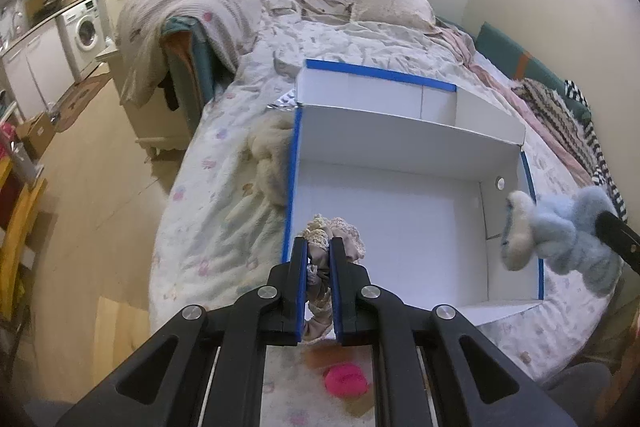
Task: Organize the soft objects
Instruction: 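Carry both scrunchies over the box and open the right gripper to drop the blue one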
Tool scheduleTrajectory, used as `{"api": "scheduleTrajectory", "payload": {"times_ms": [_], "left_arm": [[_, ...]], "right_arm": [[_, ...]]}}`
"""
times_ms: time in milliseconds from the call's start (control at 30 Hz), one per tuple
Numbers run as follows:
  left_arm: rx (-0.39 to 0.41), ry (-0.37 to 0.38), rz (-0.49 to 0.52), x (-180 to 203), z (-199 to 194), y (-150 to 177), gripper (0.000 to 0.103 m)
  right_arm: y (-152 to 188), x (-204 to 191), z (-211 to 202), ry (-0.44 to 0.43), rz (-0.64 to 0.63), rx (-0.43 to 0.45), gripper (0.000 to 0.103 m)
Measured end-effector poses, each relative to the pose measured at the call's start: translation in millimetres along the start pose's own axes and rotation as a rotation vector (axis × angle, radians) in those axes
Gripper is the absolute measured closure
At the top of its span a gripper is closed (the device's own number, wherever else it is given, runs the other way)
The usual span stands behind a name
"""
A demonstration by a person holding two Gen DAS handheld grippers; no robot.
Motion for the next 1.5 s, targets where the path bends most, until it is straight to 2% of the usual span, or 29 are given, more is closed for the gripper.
{"api": "scheduleTrajectory", "payload": {"times_ms": [467, 833, 967, 1100, 1300, 1367, 1500], "left_arm": [[-0.055, -0.003, 0.074, 29.5, 67.7, -6.9, 0.093], [-0.098, -0.019, 0.148, 41.0, 114.9, 15.5, 0.093], [-0.116, -0.005, 0.147, 42.5, 124.5, 19.1, 0.093], [-0.118, -0.022, 0.160, 42.4, 130.6, 19.8, 0.093], [-0.155, -0.021, 0.170, 43.4, 141.6, 23.7, 0.093], [-0.161, -0.022, 0.175, 43.8, 144.4, 24.7, 0.093], [-0.175, -0.022, 0.183, 47.3, 147.3, 28.1, 0.093]], "right_arm": [[24.3, 29.5, 75.4, -0.006, 0.042, -0.080, 0.088], [35.8, 21.5, 104.6, -0.064, 0.022, -0.082, 0.088], [44.6, 28.8, 122.4, -0.030, 0.027, -0.140, 0.088], [59.5, 37.8, 142.9, 0.017, 0.016, -0.226, 0.088], [81.7, 52.9, 165.4, 0.122, -0.003, -0.341, 0.088], [86.4, 57.3, 168.8, 0.171, -0.023, -0.362, 0.088], [86.3, 59.7, 169.7, 0.182, -0.012, -0.363, 0.088]]}}
Point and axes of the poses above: each gripper's, at about its wrist camera, not at the fingertips, and z roughly the way its jaws point, x to its right, y to its underside, the point moved 7 cm from there along z, roughly the way its jaws point, and after that the axes turned 1 degree about y, right-handed, at the moved point
